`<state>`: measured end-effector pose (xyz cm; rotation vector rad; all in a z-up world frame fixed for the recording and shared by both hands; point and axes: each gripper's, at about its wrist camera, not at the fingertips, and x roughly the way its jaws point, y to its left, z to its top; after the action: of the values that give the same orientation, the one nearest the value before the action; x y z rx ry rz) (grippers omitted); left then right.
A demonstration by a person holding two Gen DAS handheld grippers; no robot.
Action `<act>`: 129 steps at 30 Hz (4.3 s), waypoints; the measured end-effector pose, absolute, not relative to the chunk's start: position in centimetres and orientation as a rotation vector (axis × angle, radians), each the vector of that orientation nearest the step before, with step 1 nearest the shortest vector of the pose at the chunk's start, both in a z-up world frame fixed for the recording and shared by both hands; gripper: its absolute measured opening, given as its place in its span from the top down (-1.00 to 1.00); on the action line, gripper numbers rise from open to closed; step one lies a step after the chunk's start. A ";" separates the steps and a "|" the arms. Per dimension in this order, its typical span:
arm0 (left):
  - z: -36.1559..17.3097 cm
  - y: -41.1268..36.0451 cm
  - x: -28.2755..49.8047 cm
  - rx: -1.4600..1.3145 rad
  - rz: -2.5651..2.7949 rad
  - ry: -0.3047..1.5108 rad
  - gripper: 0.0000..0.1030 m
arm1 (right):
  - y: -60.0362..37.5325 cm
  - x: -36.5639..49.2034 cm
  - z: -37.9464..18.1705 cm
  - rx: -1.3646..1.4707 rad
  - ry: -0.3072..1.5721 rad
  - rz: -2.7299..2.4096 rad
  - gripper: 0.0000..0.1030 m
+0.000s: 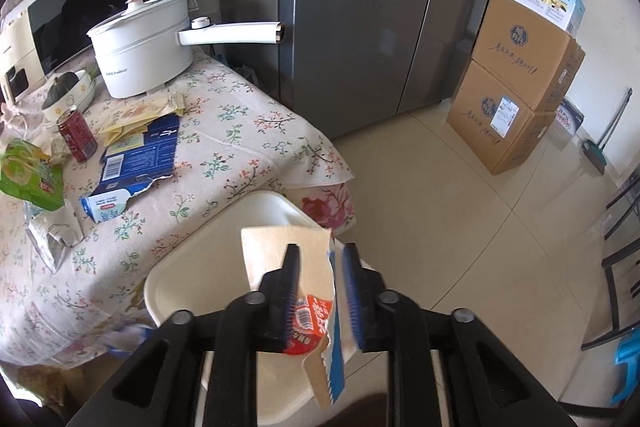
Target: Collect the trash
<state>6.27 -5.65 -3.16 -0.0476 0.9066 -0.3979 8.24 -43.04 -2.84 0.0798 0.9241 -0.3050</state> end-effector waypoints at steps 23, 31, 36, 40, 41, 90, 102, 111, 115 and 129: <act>-21.4 -5.7 -2.0 0.275 -0.500 1.179 -0.98 | -37.3 6.1 -3.4 0.007 0.981 -0.116 -0.32; -34.3 -7.4 -1.0 0.416 -0.502 1.301 -0.98 | -36.5 5.9 -3.5 -0.076 0.970 -0.094 -0.33; -39.6 -8.3 0.3 0.480 -0.481 1.358 -0.98 | -37.8 6.5 -4.5 -0.053 1.003 -0.112 -0.33; -42.2 -8.3 0.9 0.548 -0.489 1.370 -0.99 | -38.5 7.2 -5.3 -0.009 1.033 -0.109 -0.33; -42.7 -8.2 1.2 0.549 -0.484 1.381 -0.99 | -38.6 7.3 -5.4 -0.001 1.039 -0.106 -0.33; -10.6 -26.7 9.3 0.251 -0.758 1.302 -0.88 | -50.9 0.9 2.8 0.328 0.747 -0.299 -0.33; -9.0 -29.9 9.7 0.216 -0.737 1.285 -0.99 | -51.3 0.6 2.5 0.318 0.760 -0.310 -0.41; -7.1 -23.9 9.5 0.178 -0.699 1.189 -0.99 | -49.4 1.7 2.8 0.277 0.766 -0.301 -0.44; -5.8 -20.3 9.3 0.182 -0.653 1.133 -0.99 | -47.9 2.7 3.3 0.257 0.766 -0.287 -0.50; -1.0 -8.8 7.6 0.039 -0.469 0.932 -0.99 | -40.2 6.8 3.9 0.124 0.776 -0.221 -0.56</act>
<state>7.60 -8.81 -1.01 0.0393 0.9319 -0.4694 6.77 -40.16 3.86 0.1242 0.7762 -0.2206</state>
